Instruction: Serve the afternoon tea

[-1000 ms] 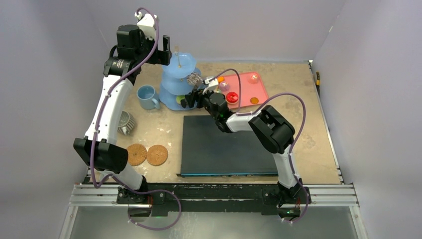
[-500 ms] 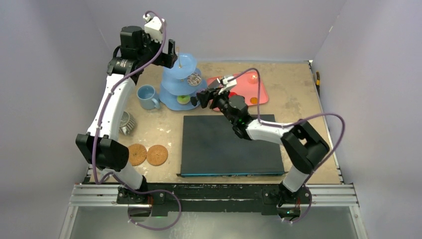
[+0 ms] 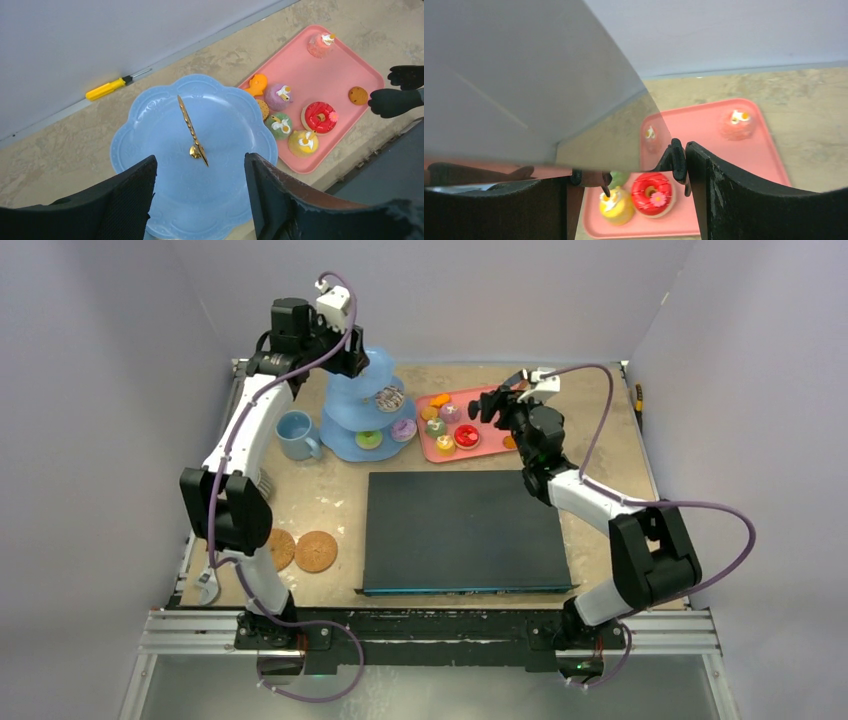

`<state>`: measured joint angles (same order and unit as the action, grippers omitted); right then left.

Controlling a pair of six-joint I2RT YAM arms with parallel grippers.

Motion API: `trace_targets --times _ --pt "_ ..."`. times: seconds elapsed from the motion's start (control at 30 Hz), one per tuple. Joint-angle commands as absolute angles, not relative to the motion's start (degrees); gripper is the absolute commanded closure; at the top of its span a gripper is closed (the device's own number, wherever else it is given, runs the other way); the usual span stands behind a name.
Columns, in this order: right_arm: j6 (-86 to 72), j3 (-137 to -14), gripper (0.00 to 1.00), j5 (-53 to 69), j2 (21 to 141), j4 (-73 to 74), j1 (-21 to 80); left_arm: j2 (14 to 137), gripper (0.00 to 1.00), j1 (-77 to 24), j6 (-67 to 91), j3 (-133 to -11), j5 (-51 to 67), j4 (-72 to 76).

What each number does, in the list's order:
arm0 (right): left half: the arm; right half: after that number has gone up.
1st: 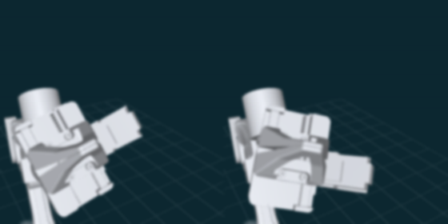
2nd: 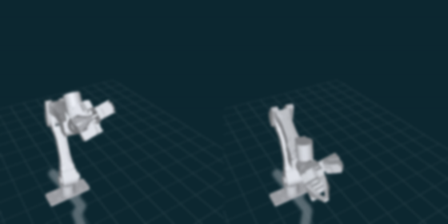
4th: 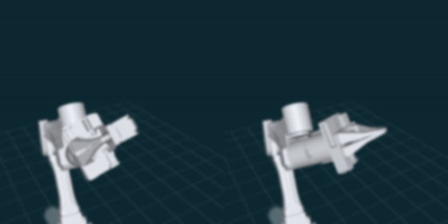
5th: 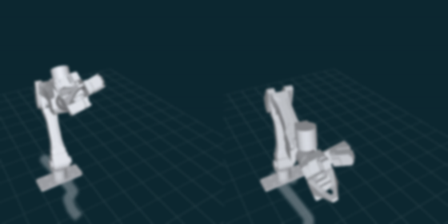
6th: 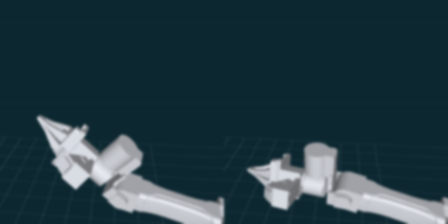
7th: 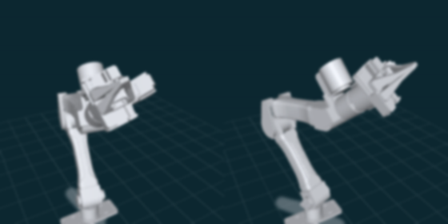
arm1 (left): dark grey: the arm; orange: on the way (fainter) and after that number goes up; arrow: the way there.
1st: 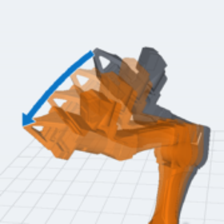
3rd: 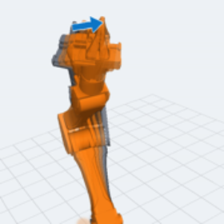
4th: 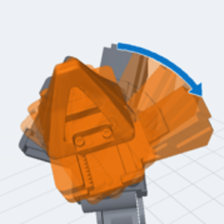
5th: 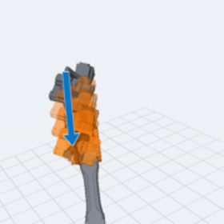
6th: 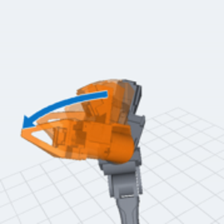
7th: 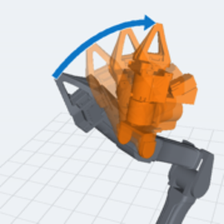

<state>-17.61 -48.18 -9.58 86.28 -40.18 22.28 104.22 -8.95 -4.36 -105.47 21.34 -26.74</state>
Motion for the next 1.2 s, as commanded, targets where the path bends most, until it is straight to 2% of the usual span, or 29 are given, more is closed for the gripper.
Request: trace_targets --times 0.0,0.07,0.27,0.4,0.73,1.17 --pt "-15.84 -50.61 0.28 -12.10 86.09 -40.37 18.32 105.06 0.41 -8.61 -0.53 -108.51 22.38 -20.61" --pt "-15.51 -51.37 0.28 -12.17 87.78 -41.30 16.53 105.69 0.50 -8.91 1.64 -108.12 19.65 -19.75" --pt "-12.53 -58.12 0.27 -13.41 95.99 -41.06 13.93 105.06 0.85 -10.35 4.60 -104.76 9.23 -15.74" --pt "-10.69 -64.68 0.27 -13.88 103.07 -39.67 12.92 103.65 0.99 -12.38 5.72 -103.07 2.48 -12.80" --pt "-9.66 -74.61 0.27 -10.98 114.31 -36.70 10.99 102.87 1.00 -17.57 14.09 -105.14 -13.64 -16.89" --pt "-10.25 -62.83 0.27 -5.38 106.25 -43.33 15.35 104.64 1.00 -17.63 20.13 -112.12 -19.14 -18.79"
